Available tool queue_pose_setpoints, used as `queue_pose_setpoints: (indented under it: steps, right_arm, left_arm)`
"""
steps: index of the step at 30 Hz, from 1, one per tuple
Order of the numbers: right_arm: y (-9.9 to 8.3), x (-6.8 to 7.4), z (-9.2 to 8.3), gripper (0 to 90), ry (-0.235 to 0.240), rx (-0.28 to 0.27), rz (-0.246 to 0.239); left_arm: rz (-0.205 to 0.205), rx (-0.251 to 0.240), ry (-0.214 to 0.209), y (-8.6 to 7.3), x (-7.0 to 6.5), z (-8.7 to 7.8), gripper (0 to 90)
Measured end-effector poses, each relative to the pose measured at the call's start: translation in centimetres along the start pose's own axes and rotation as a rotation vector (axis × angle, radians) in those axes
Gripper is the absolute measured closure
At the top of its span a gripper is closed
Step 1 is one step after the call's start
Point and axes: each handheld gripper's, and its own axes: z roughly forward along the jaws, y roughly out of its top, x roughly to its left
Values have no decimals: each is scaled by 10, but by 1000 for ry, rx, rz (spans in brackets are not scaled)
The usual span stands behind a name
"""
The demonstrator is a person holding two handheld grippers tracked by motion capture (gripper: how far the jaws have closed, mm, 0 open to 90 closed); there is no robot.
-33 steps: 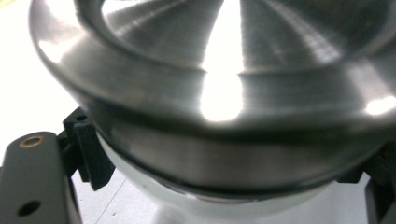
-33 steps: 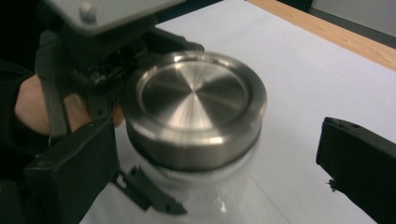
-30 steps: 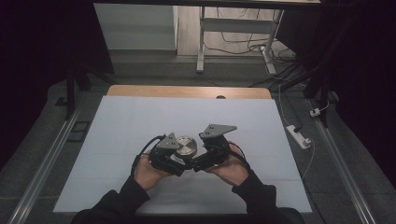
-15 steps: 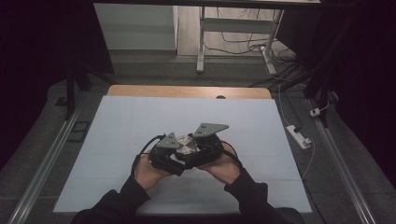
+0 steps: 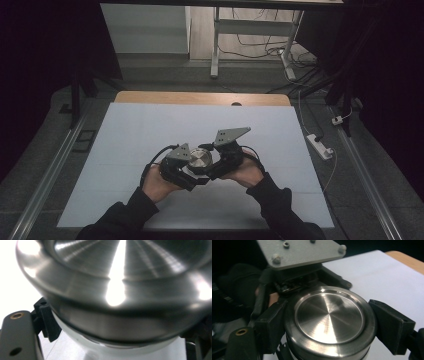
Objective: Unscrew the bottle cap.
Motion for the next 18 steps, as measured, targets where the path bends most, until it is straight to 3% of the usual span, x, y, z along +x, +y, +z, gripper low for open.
queue_pose_setpoints:
  steps: [5, 7, 9, 11, 13, 18]
  right_arm:
    - [-4, -11, -3, 180, 136, -17, -56]
    - [-5, -15, -3, 178, 173, -24, -66]
    - [-6, -16, -3, 168, 176, -35, -53]
    - [-4, -15, -5, 63, 137, -51, -27]
    - [0, -14, -9, 0, 73, -29, 6]
    - [8, -3, -19, 0, -106, -21, 78]
  left_arm:
    - [22, 0, -30, 1, -2, 2, 154]
    - [20, -4, -35, 1, -2, 2, 154]
    - [12, -12, -33, 1, -1, 1, 154]
    - [3, -18, -17, 0, 0, -1, 154]
    - [-9, -20, 8, 0, 1, -3, 154]
    - [-48, -16, 67, -1, 3, -3, 154]
